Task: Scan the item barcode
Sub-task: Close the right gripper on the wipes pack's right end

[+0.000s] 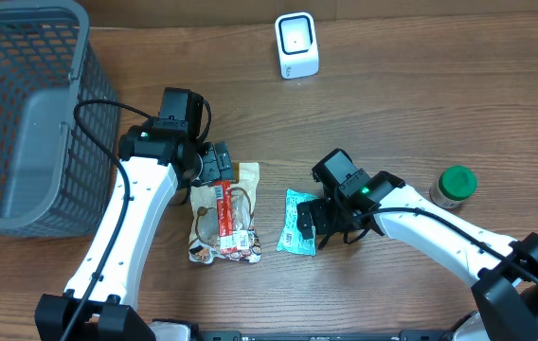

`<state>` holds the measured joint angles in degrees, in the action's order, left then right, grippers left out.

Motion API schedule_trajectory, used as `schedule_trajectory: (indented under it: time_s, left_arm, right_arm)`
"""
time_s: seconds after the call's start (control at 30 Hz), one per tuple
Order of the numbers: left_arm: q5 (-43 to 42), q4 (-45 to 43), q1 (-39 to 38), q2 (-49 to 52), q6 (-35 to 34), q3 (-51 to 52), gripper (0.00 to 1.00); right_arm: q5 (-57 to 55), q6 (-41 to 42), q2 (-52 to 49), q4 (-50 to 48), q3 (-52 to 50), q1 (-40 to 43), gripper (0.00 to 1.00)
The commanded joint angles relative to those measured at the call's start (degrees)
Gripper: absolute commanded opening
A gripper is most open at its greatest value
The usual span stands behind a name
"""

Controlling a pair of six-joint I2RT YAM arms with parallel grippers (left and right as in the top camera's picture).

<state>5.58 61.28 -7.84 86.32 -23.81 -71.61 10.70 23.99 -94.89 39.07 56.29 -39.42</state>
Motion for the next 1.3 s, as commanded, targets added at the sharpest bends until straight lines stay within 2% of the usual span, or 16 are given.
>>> schedule_trajectory:
  time_s: [0.0,0.5,0.73,0.9,1.1,1.27]
  left_arm:
    - [-0.28,-0.04,-0.07,0.17,-0.61,-0.76,1.00]
    - [-0.28,-0.04,-0.07,0.17,-0.61,-0.76,1.00]
    - [-0.28,-0.07,-0.07,0.17,-0.61,-0.76,1.00]
    - [-0.28,-0.04,-0.07,0.17,-0.61,-0.76,1.00]
    - [-0.28,-0.04,-0.07,0.17,-0.61,-0.76,1.00]
    - [-0.28,-0.04,-0.07,0.17,-0.61,-0.76,1.00]
  right_arm:
    - [0.07,0.17,0.35,-0.24,-0.37,0.00,1.00]
    - [0.76,0.20,0.35,-3.48,-0.37,0.00,1.00]
    - [5.64,-0.63,0.35,-3.23,-0.35,0.11,1.00]
    - [11.98,-3.28,0.35,-4.31,-0.24,1.31,0.95]
    - [11.50,-3.15,0.33,-8.20,-0.02,4.13,0.89]
    - [6.88,-2.80,0.24,-9.88,-0.02,4.61,0.85]
